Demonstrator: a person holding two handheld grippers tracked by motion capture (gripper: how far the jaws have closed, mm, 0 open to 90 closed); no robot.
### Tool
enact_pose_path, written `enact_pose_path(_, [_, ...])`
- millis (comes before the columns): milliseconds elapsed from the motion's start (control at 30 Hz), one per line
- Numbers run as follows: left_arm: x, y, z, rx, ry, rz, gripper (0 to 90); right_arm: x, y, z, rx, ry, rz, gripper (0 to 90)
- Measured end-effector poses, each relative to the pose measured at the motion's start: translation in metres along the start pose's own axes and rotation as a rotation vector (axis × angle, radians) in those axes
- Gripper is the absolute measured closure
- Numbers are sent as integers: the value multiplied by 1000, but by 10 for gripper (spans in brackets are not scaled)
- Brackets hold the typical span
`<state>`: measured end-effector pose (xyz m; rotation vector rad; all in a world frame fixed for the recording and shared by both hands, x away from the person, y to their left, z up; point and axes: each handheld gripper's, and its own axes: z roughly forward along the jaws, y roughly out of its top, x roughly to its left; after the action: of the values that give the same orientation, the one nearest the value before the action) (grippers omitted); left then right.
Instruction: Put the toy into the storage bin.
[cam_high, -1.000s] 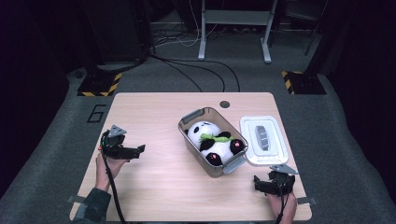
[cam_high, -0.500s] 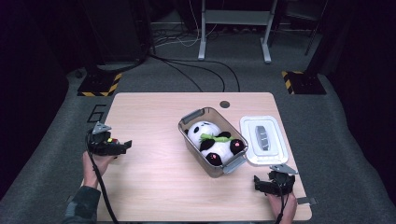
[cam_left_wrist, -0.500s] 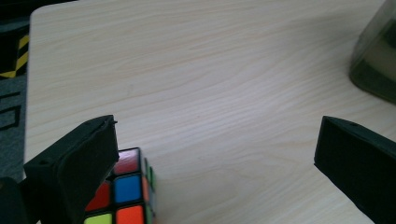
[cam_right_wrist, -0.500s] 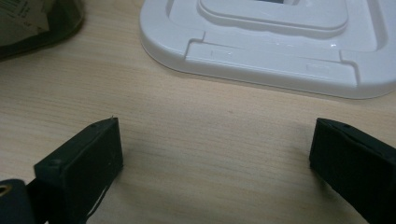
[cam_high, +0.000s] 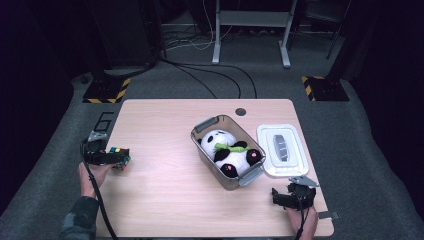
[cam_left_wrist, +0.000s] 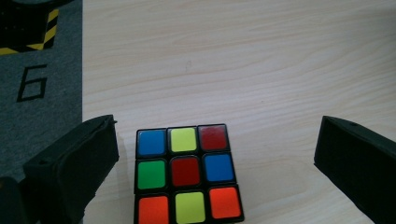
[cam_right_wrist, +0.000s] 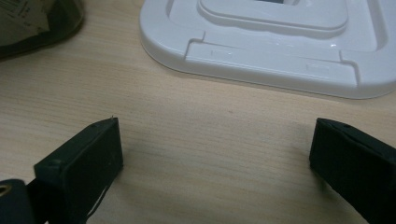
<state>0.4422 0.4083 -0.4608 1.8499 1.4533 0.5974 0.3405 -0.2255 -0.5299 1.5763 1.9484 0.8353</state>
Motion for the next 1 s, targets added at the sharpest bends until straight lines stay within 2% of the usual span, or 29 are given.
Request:
enact_pose_path(67, [2, -1, 2, 0, 4, -1, 0, 0, 0, 0, 0, 0, 0, 20])
enact_pose_path(133, [7, -5, 8, 25, 3, -9, 0, 0, 0, 0, 0, 0, 0, 20])
enact_pose_path(300, [10, -12, 16, 50, 6, -29, 0, 0, 0, 0, 0, 0, 0, 20])
enact_pose_path(533, [14, -22, 24, 60, 1, -47, 2, 0, 0, 0, 0, 0, 0, 20])
enact_pose_path(567, [16, -22, 24, 67, -4, -44, 15, 0, 0, 0, 0, 0, 0, 20])
enact_pose_path(667, [16, -25, 24, 48, -14, -45, 146, 0, 0, 0, 0, 0, 0, 20])
enact_pose_path(833, [17, -31, 28, 50, -24, -36, 190, 0, 0, 0, 0, 0, 0, 20])
enact_pose_path(1000, [17, -33, 30, 46, -19, -39, 297, 0, 0, 0, 0, 0, 0, 20])
